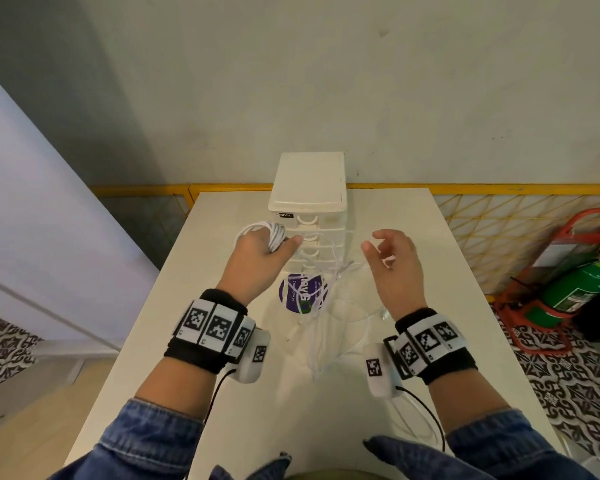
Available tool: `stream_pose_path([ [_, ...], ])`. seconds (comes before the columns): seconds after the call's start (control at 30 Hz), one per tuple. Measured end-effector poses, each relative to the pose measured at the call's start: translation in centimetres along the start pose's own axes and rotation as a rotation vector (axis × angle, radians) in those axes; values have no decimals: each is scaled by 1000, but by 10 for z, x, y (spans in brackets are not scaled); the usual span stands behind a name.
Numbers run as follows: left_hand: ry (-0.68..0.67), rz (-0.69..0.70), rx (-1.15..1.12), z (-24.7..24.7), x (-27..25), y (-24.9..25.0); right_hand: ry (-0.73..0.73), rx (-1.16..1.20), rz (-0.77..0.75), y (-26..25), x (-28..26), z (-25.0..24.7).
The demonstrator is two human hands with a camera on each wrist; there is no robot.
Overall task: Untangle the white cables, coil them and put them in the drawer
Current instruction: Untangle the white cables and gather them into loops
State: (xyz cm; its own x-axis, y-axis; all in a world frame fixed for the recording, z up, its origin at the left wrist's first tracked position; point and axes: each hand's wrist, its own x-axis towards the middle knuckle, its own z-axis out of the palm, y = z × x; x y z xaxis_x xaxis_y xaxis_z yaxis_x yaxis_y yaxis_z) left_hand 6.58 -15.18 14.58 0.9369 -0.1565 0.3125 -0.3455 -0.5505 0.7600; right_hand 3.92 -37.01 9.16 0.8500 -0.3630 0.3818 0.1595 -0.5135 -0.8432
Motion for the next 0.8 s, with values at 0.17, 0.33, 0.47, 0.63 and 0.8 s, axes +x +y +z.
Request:
stream_pose_path([
  [0.17,-56,9,-43,8,-2,4,-289,-112,-481,-21,-3,12],
  [0.33,-70,8,42,2,0,-4,-701,-402,-433,-6,-3,22],
  [0.47,-40,-77,71,-3,-2,-16,-779,-505,-417,-10,2,19],
  [0.63,-22,-151,104,-7,-2,-23,-592,-317,-248,-2,-2,15],
  [0.8,-49,-246,121,-11,-7,-35,-311,-102,-127,1,-1,8],
])
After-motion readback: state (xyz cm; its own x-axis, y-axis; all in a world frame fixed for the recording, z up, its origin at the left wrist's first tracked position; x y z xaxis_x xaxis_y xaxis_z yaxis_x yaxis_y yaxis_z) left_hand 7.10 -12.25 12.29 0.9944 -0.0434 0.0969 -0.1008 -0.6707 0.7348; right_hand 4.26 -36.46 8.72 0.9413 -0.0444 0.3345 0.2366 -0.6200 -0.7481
